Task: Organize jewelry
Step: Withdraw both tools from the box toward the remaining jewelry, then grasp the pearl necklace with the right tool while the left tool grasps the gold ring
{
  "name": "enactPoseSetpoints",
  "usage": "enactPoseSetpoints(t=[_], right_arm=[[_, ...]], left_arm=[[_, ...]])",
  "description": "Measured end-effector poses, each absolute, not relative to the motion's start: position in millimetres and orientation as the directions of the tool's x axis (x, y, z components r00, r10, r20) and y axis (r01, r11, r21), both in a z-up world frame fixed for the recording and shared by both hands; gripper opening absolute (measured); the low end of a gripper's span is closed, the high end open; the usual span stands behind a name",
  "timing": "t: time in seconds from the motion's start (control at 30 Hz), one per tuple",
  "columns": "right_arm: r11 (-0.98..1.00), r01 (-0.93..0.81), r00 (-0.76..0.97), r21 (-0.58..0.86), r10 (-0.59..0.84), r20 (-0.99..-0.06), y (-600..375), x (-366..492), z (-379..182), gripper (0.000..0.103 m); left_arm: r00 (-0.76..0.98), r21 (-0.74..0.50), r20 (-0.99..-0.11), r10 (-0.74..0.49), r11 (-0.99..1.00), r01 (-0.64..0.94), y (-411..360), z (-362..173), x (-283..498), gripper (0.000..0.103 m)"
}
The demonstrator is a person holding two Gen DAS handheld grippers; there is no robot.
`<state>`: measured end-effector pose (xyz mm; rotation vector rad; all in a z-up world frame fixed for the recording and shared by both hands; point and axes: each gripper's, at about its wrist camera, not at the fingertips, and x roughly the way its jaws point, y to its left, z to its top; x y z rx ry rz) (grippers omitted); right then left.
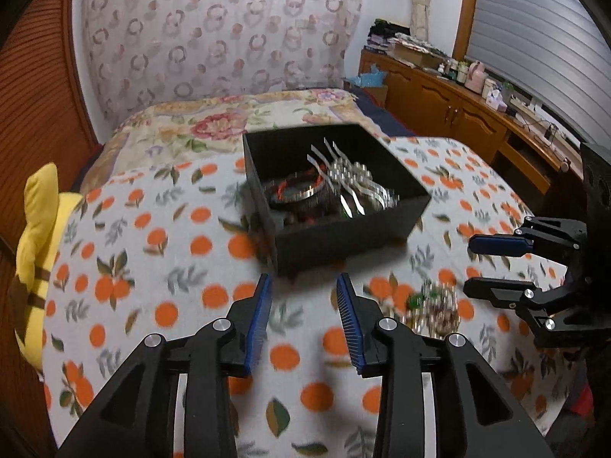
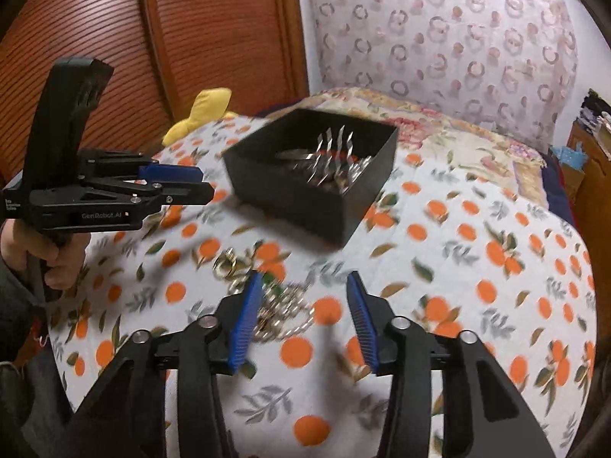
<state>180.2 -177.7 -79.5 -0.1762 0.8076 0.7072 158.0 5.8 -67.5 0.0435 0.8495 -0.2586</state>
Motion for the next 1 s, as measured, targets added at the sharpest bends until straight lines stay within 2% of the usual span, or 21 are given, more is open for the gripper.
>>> enactPoseSetpoints(t=[0.27, 1.0], right_arm=[[0.745, -0.655, 0.428, 0.13, 0.507, -0.748, -167.4, 172.5, -93.2, 0.027], [0.716, -0.682, 0.373, 0.149, 0.516, -0.771, -151.1, 171.0, -99.3, 0.025]], left_arm=[[0.597, -0.088, -0.772, -0.218, 0.967, 0.239, 12.5, -85.1, 143.9, 0.034], [0.596, -0.088, -0.767, -0.237, 0.959, 0.268, 9.0, -90.7, 133.3, 0.034]])
